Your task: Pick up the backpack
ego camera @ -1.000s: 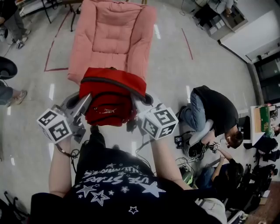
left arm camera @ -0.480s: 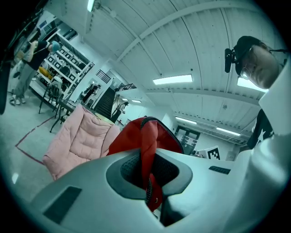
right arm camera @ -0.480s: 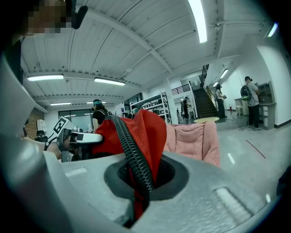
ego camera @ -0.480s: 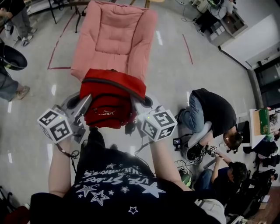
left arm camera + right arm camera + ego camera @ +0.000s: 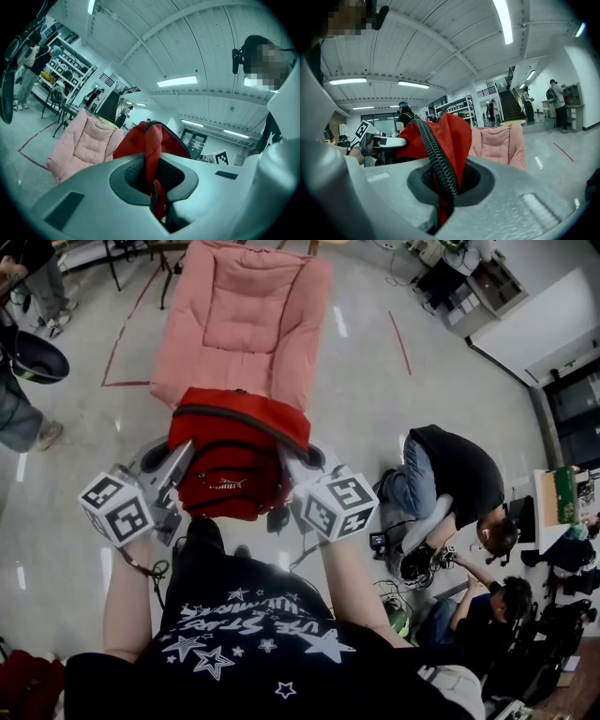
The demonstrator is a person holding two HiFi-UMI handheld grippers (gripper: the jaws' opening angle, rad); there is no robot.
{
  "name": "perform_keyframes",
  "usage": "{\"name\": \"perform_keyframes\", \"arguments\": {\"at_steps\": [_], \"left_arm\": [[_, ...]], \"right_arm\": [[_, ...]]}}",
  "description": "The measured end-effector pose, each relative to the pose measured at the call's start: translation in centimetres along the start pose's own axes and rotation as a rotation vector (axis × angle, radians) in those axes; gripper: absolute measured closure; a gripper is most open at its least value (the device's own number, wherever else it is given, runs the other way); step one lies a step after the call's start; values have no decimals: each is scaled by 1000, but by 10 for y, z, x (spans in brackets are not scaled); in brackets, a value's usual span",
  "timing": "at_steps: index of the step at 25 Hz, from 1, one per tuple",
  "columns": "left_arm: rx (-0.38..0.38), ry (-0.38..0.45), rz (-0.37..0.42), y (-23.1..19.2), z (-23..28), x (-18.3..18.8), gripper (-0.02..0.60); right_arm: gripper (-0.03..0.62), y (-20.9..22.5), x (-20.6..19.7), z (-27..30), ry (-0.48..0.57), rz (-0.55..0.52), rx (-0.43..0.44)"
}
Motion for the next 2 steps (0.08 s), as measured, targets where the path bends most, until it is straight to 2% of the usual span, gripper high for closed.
{"name": "perform_keyframes", "arguments": {"at_steps": [2], "left_arm": [[2, -1, 1, 2, 4, 10, 549]], "right_arm": [[587, 4, 10, 2, 1, 3, -3]]}}
Point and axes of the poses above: the fingertips, and each gripper's own axes: z forward along the fingers, y to its right, x out of its top, the point moved 4 cm from there along -z, backward along the fingers, and after that the axes turned 4 degrees about -z, right-handed, at the moved point
